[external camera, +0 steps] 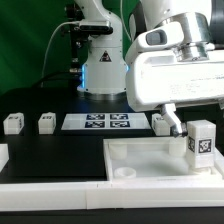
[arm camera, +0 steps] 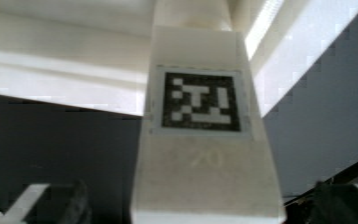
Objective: Assemble one leg
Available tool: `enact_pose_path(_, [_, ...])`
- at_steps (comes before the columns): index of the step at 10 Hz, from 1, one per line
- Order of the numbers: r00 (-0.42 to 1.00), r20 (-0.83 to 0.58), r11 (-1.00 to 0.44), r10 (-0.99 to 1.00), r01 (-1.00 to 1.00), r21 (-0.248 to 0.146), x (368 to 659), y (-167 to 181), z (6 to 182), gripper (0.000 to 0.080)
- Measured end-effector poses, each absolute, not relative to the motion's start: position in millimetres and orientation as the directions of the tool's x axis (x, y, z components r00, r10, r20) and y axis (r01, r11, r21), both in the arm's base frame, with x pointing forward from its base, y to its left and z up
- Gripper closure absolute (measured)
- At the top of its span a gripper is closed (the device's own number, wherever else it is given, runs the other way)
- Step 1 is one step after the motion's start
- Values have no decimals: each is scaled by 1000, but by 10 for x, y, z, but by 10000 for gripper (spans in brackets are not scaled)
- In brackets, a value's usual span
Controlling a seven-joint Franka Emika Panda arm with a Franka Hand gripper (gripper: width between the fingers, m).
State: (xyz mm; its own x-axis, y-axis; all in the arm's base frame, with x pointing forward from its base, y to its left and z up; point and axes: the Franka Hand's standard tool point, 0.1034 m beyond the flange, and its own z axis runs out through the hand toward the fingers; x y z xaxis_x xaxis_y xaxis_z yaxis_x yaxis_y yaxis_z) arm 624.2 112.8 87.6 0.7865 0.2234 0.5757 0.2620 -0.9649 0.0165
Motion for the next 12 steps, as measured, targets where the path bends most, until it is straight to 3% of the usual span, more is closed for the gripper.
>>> enact_pose_path(7, [795, 562, -964, 230, 265, 20, 6269, 1071, 976, 151])
enact_pose_path(9, [838, 489, -961, 243, 278, 1, 6232, 1122, 939, 151])
enact_pose_path(12, [936, 219, -953, 274, 294, -65, 6164, 1187, 939, 151])
